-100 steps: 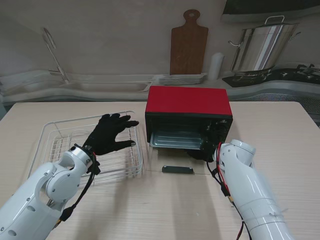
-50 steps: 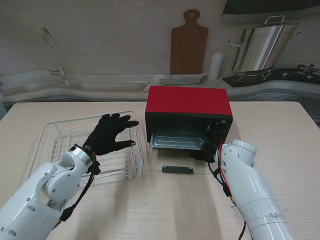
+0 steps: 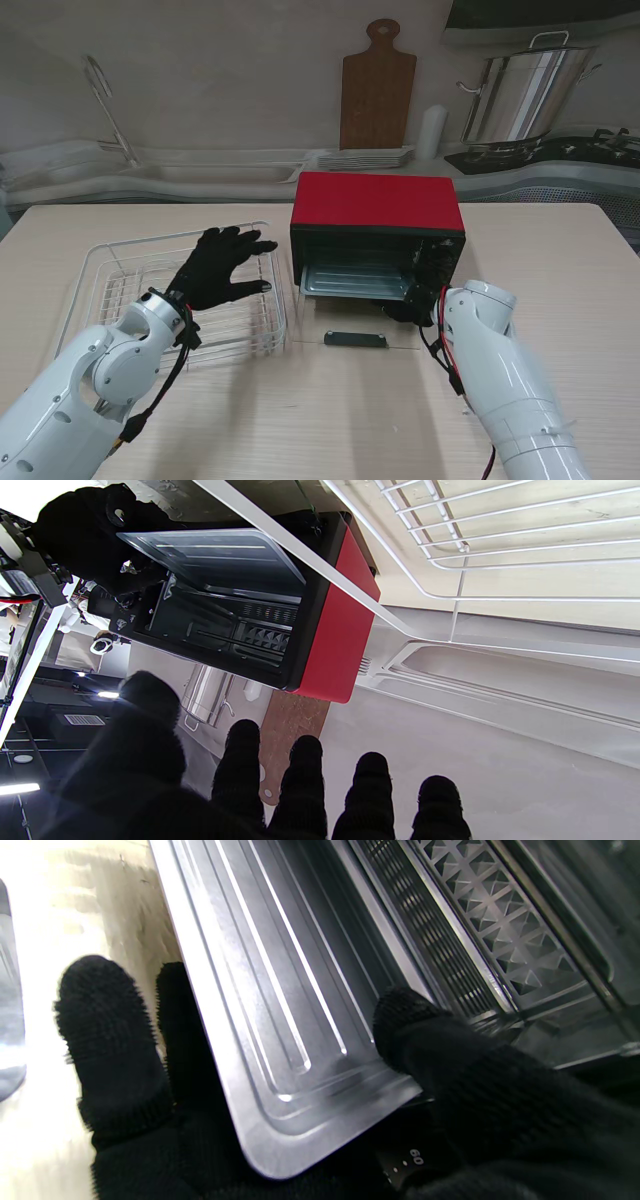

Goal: Slide the trays into the oven

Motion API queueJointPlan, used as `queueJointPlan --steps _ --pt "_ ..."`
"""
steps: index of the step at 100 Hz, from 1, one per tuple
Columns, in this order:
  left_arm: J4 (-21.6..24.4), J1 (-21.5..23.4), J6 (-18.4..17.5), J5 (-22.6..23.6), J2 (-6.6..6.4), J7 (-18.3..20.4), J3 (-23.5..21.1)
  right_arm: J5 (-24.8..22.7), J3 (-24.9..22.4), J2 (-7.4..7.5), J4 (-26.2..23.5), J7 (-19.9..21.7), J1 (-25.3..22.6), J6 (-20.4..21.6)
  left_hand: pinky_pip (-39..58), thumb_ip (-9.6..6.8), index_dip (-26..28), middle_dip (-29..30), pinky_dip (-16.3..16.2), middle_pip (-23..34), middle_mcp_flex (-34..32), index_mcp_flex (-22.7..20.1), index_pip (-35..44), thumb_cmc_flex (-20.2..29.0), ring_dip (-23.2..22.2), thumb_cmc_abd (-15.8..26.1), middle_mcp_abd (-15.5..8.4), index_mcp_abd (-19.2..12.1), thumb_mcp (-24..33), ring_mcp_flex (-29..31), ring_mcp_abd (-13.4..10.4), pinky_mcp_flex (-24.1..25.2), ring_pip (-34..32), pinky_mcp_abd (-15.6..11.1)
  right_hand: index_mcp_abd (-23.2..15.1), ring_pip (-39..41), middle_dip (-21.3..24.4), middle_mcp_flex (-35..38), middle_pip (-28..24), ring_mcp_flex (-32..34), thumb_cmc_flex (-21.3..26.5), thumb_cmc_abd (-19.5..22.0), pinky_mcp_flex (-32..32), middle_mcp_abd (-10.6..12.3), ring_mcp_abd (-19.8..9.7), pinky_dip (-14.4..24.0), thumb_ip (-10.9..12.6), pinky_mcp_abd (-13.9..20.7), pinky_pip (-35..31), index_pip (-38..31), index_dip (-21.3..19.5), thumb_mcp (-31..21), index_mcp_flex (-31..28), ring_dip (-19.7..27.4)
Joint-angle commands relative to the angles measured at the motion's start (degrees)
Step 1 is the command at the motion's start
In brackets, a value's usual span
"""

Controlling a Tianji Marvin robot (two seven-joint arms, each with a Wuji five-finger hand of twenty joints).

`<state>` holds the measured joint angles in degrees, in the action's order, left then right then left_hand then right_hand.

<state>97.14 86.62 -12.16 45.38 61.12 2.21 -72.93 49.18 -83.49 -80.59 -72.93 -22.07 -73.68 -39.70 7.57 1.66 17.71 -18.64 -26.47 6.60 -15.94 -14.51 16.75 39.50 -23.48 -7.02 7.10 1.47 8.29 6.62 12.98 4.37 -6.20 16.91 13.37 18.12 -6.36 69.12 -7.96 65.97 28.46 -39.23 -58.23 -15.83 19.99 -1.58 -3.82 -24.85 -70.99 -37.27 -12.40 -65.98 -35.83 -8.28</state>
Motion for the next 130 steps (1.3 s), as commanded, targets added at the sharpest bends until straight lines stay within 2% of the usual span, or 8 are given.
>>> queueJointPlan --steps 1,19,60,109,130 --pt "0.57 0.39 0.05 -0.15 0.36 0.78 -0.11 -0.54 0.06 -0.20 1.31 0.19 -1.55 -0.73 -2.95 -1.90 0.84 -0.44 1.02 0.58 1.99 1.93 0.45 0.61 0.33 1.29 -0.74 0.83 -0.58 -1.71 -1.25 0.67 0.95 -1.65 3.14 1.27 0.26 2.69 -0.09 3.38 -0.42 -1.93 3.54 -2.15 0.91 0.91 0.11 -4.62 -2.42 1.78 0.92 2.07 -1.35 -0.25" --pt "0.57 0.46 -0.01 -0.24 0.37 0.72 -0.17 -0.53 -0.46 -0.02 0.61 0.70 -2.26 -1.58 -2.94 -1.88 0.86 -0.46 1.01 0.61 1.91 1.94 0.45 0.58 0.31 1.29 -0.74 0.84 -0.57 -1.67 -1.20 0.69 0.91 -1.62 4.72 1.89 0.24 3.23 -0.29 3.85 -1.30 -1.06 3.19 -2.69 0.92 1.08 -0.73 -4.66 -3.71 2.72 1.51 5.55 -2.52 -0.12" --pt "0.67 0.80 -0.14 -0.21 0.40 0.46 -0.40 -1.41 -0.83 0.91 -2.67 3.16 -4.88 -2.77 -2.94 -1.85 0.88 -0.44 1.01 0.53 1.95 1.87 0.45 0.54 0.34 1.32 -0.74 0.83 -0.55 -1.70 -1.14 0.69 0.94 -1.63 5.47 0.68 0.36 2.07 0.12 2.51 -1.74 0.74 4.28 -3.28 1.38 0.47 -0.46 -5.05 -1.62 3.94 1.74 7.54 -2.65 0.53" --pt "0.81 0.74 -1.14 -0.83 0.18 1.88 -0.83 -0.24 -1.32 2.16 -9.98 3.71 -10.84 -3.28 -3.04 -1.82 0.83 -0.37 1.14 0.40 1.96 1.76 0.26 0.57 0.40 1.39 -0.74 0.85 -0.77 -1.74 -1.04 0.67 1.02 -1.64 5.67 -0.61 0.35 1.81 0.19 2.21 -2.00 1.44 4.69 -3.47 1.28 0.31 -0.21 -4.98 0.06 4.49 1.74 7.83 -3.22 0.83" --pt "1.22 0.98 -1.49 -1.18 0.09 2.57 -1.11 -0.54 -1.32 3.41 -15.09 5.78 -14.96 -2.48 -3.07 -1.85 0.83 -0.37 1.21 0.38 1.94 1.66 0.20 0.69 0.40 1.36 -0.81 0.95 -0.87 -1.73 -0.94 0.67 1.01 -1.59 4.80 -0.99 0.36 1.70 0.23 1.71 -1.91 2.10 5.17 -3.34 1.25 0.11 0.05 -5.04 0.87 4.52 1.55 7.25 -4.06 0.85"
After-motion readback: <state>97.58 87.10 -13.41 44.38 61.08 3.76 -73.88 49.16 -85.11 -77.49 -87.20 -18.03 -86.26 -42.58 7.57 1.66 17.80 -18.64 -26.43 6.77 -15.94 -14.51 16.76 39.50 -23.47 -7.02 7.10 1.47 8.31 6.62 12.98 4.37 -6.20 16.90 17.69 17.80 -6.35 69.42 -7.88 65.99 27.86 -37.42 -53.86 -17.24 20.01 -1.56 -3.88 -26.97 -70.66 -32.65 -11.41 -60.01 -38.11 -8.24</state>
